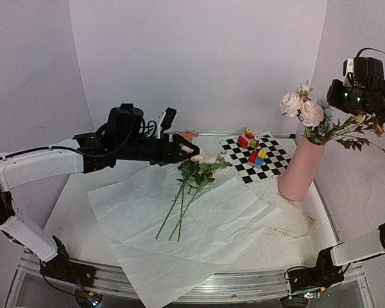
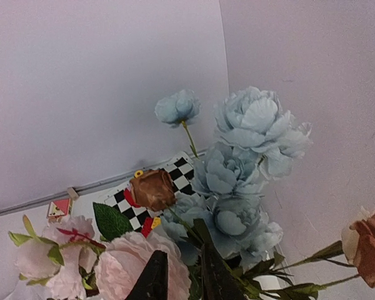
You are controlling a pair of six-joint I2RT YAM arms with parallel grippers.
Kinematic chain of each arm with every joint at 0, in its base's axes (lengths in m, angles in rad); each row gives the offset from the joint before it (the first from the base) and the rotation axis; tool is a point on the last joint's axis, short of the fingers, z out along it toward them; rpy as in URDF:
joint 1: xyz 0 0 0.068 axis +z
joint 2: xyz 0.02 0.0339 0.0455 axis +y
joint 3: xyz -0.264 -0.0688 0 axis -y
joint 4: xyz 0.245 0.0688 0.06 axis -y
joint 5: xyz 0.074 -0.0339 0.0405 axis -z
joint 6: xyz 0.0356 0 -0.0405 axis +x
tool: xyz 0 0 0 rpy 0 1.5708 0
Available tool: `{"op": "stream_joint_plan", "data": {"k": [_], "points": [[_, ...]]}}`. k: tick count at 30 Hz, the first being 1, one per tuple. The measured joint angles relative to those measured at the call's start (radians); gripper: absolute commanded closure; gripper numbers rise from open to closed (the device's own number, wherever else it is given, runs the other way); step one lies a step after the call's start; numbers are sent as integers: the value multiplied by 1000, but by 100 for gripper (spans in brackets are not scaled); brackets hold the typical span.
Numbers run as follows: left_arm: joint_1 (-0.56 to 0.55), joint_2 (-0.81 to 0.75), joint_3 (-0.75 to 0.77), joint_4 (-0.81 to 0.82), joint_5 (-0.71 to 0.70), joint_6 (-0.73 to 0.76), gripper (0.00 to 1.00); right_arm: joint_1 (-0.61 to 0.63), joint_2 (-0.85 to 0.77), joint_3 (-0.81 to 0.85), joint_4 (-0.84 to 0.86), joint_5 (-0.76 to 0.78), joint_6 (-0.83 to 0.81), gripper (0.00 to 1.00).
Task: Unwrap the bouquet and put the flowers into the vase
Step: Pick up the fake flower from the vase.
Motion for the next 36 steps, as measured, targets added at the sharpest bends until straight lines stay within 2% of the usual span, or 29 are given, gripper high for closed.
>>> {"op": "stream_joint_plan", "data": {"k": [7,14,36], "points": [[0,46,38,0,10,20,32,-25,95,151,-189,8,-21,77],[0,78,53,-1,27,25,32,-47,217,251,-302,-18,-94,72],[5,128,84,-1,73,32,32,-49,258,255,-363,6,-151,74]]}}
